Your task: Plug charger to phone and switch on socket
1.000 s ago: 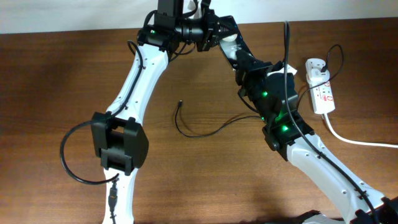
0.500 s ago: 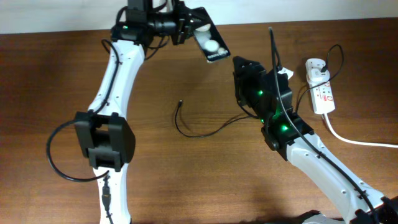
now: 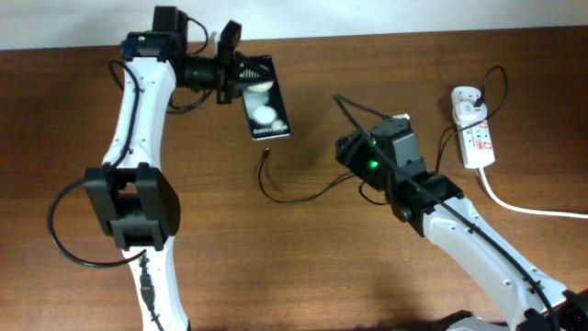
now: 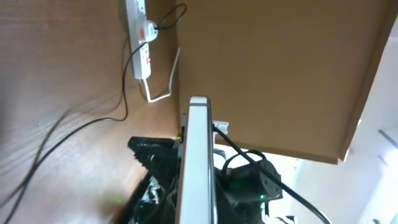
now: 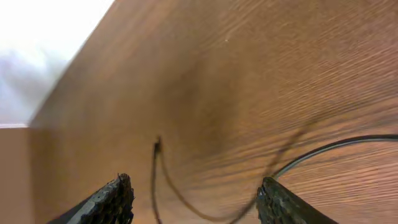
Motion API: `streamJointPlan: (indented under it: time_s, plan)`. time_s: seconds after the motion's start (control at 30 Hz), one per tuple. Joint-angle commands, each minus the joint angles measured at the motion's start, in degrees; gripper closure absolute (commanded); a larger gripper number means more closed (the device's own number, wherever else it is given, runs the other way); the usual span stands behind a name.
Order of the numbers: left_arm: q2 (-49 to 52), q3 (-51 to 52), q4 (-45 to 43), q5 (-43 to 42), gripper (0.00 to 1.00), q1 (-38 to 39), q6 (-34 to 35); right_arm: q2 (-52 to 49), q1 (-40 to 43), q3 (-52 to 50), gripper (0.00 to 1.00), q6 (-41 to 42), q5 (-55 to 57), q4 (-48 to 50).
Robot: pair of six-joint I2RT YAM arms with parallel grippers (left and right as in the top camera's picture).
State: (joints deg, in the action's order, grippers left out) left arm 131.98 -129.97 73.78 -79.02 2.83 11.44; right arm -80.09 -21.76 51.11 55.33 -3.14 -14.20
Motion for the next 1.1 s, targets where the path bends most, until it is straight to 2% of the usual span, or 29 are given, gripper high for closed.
streamJointPlan:
  time_s: [0.0, 0.1, 0.2, 0.3, 0.5, 0.93, 1.07]
  plan:
    - [-1.77, -0.57, 5.81, -1.97, 1.00, -4.59, -11.82, -0.11, -0.35, 0.33, 0.30, -6.16, -0.96, -3.17]
    - [-1.77, -0.57, 13.18, -1.95, 1.00, -9.05, -18.36, -0.11, -0.35, 0.33, 0.26, -7.41, -1.01, -7.17]
    - [-1.77, -0.57, 21.18, -1.11, 1.00, -13.05, -26.27, -0.11, -0.37, 0.33, 0.25, -15.28, -4.76, -8.15]
    - [-1.77, -0.57, 22.97, 2.34, 1.00, -16.31, -26.51, -0.11, -0.37, 0.33, 0.25, -18.97, -8.20, -8.17]
    - [-1.77, -0.55, 22.97, 3.93, 1.00, -19.17, -26.51, -0.11, -0.37, 0.33, 0.25, -18.93, -10.25, -11.69]
    - [-1.77, -0.57, 22.97, 3.80, 1.00, -27.69, -25.64, -0.11, -0.42, 0.46, 0.25, -21.70, -20.74, -13.55]
    - [-1.77, -0.57, 22.97, 3.37, 1.00, -30.45, -25.64, -0.11, -2.38, 4.00, 0.25, -22.12, -19.80, -15.02]
